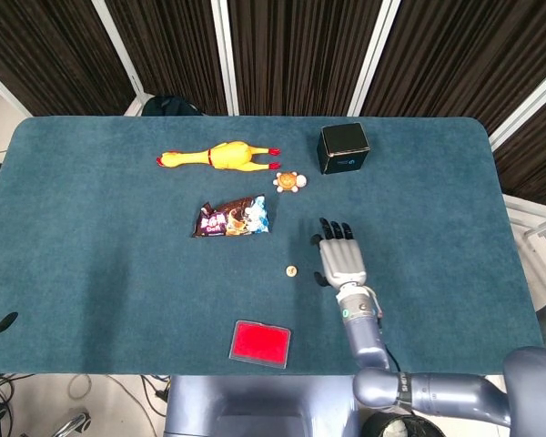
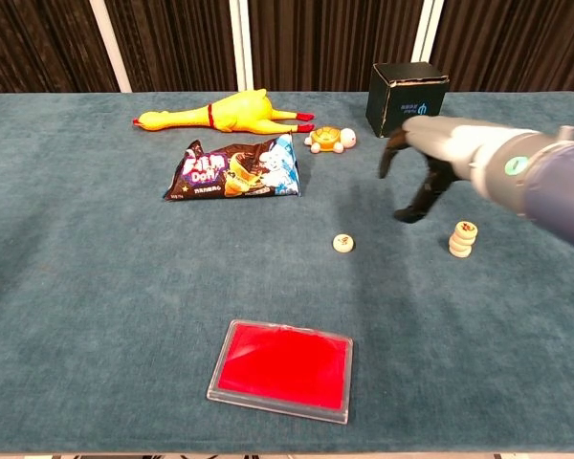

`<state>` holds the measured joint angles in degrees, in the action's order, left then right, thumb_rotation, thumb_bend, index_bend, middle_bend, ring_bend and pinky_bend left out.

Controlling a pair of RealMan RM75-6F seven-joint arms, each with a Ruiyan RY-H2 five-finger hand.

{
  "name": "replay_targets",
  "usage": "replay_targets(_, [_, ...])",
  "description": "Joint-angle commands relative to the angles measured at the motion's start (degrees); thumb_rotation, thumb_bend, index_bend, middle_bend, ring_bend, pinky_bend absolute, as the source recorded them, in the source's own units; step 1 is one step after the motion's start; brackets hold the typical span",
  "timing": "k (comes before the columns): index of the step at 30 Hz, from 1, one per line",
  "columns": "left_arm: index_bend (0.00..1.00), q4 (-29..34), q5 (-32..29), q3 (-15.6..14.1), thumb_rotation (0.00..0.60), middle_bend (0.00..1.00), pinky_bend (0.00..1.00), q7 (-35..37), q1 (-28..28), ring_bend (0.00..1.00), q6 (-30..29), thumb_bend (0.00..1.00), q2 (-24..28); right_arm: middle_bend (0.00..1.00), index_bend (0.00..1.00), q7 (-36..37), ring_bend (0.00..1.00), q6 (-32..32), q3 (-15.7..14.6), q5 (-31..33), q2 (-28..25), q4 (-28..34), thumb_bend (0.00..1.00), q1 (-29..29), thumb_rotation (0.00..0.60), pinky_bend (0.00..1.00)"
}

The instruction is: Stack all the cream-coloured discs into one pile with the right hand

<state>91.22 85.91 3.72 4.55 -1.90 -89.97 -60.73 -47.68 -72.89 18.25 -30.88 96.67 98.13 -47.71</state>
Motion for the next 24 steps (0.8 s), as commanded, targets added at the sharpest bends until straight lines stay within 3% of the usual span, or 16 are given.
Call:
replay_targets(1, [0.13,0.03,-0.15,0.04,0.600,0.00,0.03,0.29,0.02,0.00,0.07,0.10,0.06,0.00,0.32,-1.27,0.00,-1.45,0.71,0.73,2.72,-0.47,0.32,-1.72,0.600,0.00])
replay_targets(14, [0.13,0.14,-0.05,0.02,0.600,0.00,0.03,0.58,0.00,0.00,0.11,0.10,0.18,0.00,0.39,-2.10,0.00,-1.84,1.82,3.20,11.50,-10.20,0.32,-5.00,0.600,0.00])
replay_targets(24, [0.13,0.13,-0.22,0.05,0.600,0.00,0.03,0.54,-0.02,0.00,0.26,0.10,0.22,0.00,0.44,0.30,0.00,-1.08,-0.52,0.29,13.41,-14.49,0.32,-3.38,0.600,0.00])
